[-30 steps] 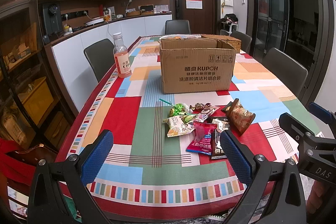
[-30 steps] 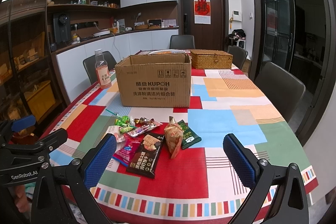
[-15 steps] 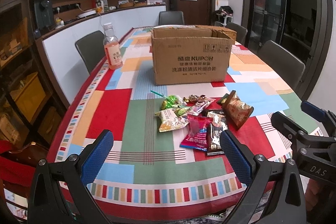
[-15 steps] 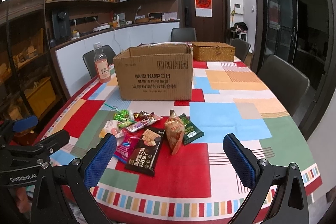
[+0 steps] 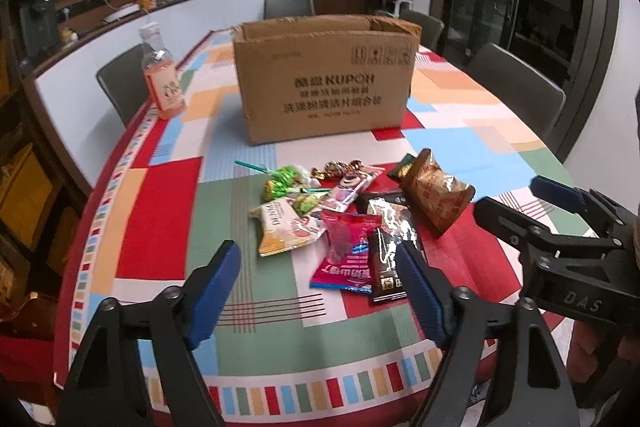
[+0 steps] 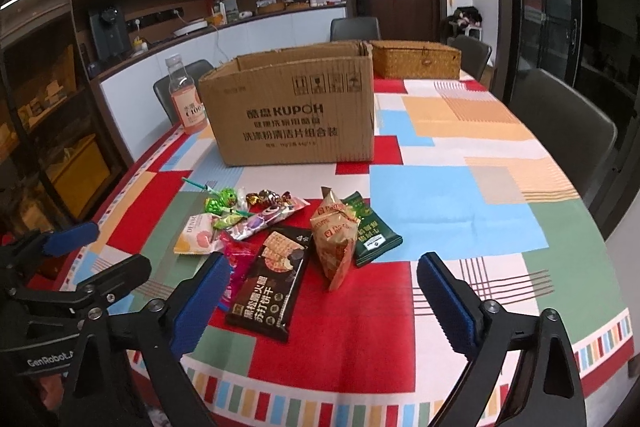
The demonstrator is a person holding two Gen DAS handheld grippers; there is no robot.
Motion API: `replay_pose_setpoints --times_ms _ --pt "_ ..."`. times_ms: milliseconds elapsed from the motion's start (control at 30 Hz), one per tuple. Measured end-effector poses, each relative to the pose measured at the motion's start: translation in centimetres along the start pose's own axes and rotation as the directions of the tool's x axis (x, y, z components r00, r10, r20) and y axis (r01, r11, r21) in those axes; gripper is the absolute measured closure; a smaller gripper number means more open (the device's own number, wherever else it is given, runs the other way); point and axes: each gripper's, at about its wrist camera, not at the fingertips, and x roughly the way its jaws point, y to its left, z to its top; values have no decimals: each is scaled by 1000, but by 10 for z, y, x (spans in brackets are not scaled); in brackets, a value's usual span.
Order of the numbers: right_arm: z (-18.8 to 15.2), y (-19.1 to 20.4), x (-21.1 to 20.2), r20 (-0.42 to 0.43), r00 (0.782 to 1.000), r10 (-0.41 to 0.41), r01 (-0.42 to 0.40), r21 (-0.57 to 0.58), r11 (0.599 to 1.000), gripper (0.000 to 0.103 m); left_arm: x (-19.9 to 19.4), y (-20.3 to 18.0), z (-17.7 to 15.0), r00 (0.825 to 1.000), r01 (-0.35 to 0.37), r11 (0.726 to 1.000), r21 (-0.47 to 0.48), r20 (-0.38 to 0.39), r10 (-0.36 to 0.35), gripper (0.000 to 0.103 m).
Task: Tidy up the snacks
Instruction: 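Grasp the red-pink candy bag with the left tool while the right tool grasps the gold biscuit bag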
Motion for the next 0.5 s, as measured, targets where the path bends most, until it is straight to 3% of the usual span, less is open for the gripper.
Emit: replay_pose_setpoints --times_ms 133,500 --pt "2 -2 17 -43 999 22 -22 6 1000 17 16 -4 3 998 35 999 13 -46 -35 38" --pt "5 -5 60 -153 987 57 -56 13 998 35 63 -5 6 977 127 992 6 -175 -124 53"
